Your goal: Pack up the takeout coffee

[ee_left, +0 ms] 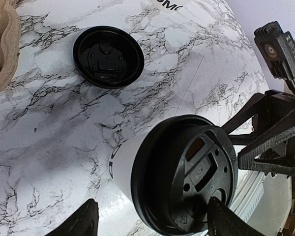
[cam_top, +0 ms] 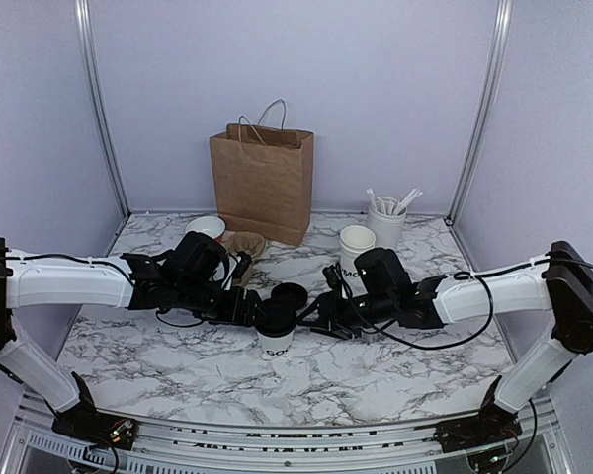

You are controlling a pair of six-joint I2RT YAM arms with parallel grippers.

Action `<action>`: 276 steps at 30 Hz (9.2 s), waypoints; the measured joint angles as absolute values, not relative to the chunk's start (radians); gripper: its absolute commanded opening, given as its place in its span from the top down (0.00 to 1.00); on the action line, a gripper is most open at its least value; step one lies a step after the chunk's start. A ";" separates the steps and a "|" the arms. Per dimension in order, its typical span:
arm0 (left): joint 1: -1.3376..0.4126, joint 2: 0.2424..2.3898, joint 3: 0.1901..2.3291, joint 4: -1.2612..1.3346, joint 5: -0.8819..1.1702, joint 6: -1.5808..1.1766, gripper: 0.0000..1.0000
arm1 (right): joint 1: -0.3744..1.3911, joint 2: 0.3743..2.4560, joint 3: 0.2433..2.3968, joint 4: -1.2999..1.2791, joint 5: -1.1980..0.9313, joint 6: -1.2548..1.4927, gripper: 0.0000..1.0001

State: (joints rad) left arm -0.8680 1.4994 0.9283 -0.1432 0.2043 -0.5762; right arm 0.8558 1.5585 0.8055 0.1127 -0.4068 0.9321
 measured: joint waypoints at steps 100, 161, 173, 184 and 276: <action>-0.748 1.373 0.859 -0.159 0.196 -0.634 0.30 | 0.852 1.674 1.002 -0.022 -0.347 0.817 0.50; -0.729 1.414 0.767 -0.048 0.317 -0.719 0.33 | 0.880 1.631 0.900 0.099 -0.366 0.813 0.63; -0.729 1.415 0.767 -0.048 0.317 -0.719 0.33 | 0.879 1.642 0.902 0.104 -0.392 0.814 0.63; -0.733 1.428 0.764 -0.041 0.313 -0.718 0.39 | 0.878 1.670 0.927 0.096 -0.402 0.796 0.63; -0.929 1.350 0.816 -0.206 0.174 -0.699 0.36 | 0.789 1.760 1.134 -0.084 -0.437 0.574 0.63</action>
State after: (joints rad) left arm -0.9295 1.3502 0.8158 -0.2058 0.1738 -0.6994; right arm 0.7895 1.7596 1.1343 -0.0837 -0.4374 0.5739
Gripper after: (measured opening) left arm 0.640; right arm 0.369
